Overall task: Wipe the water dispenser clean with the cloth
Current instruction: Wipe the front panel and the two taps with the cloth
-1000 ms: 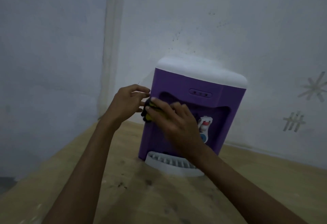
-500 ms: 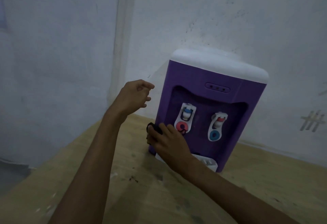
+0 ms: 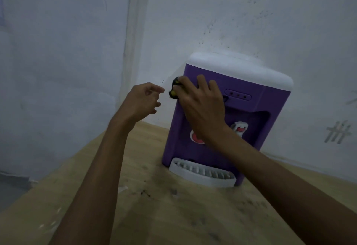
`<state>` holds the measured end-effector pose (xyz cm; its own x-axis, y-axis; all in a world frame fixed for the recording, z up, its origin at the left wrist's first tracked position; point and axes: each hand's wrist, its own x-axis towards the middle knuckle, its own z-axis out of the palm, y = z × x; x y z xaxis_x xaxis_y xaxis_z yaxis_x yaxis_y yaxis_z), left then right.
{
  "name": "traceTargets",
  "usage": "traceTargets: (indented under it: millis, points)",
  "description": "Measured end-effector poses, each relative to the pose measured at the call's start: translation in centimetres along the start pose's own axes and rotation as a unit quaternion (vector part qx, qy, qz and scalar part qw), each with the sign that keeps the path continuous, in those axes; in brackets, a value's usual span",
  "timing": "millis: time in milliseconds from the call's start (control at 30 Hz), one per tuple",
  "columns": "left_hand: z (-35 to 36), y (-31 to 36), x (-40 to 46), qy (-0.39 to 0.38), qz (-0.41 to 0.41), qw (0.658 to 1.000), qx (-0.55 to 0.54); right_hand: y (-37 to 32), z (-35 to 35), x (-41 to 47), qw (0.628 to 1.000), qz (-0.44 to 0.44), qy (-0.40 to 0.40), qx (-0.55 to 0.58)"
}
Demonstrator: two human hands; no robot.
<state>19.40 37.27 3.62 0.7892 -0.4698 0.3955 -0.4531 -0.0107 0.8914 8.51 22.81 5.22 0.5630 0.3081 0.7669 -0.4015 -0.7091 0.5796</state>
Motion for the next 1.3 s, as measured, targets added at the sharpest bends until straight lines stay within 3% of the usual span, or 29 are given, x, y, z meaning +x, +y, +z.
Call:
traceTargets:
  millis: [167, 300, 533, 700, 800, 967, 1033, 1100, 1200, 1300]
  points:
    - [-0.4, 0.0, 0.1, 0.002, 0.0, 1.0, -0.001, -1.6, 0.3, -1.3, 1.0, 0.008, -0.013, -0.002]
    - [-0.3, 0.4, -0.2, 0.006, 0.001, 1.0, 0.004, -5.3, 1.6, -5.9, 0.997, -0.05, -0.054, 0.035]
    - [-0.1, 0.5, -0.3, -0.002, -0.007, 1.0, 0.009, -10.6, 3.0, -12.6, 0.956, -0.13, -0.24, 0.107]
    - [0.2, 0.6, -0.2, -0.007, -0.009, 1.0, 0.014, -10.5, 3.0, -12.0, 0.954, -0.097, -0.258, 0.117]
    - [0.4, 1.1, -0.1, -0.019, -0.001, 0.999, 0.036, -9.6, 2.8, -11.4, 0.942, -0.072, -0.262, 0.197]
    - [0.5, 2.5, -0.6, -0.082, 0.0, 0.992, 0.094, -5.5, -1.2, -11.0, 0.889, 0.09, -0.231, 0.385]
    - [1.0, 3.0, -0.8, -0.132, -0.01, 0.984, 0.116, -3.1, -3.2, -11.1, 0.865, 0.172, -0.18, 0.435]
    - [1.7, 3.3, -1.1, -0.178, -0.011, 0.975, 0.134, -0.7, -4.8, -10.9, 0.868, 0.254, -0.09, 0.418]
    - [3.5, 3.3, -1.2, -0.168, 0.03, 0.977, 0.127, 2.6, -5.6, -10.5, 0.85, 0.351, 0.023, 0.393]
    - [5.7, 3.0, -1.4, -0.132, 0.101, 0.967, 0.193, 3.6, -5.0, -10.2, 0.844, 0.393, 0.05, 0.362]
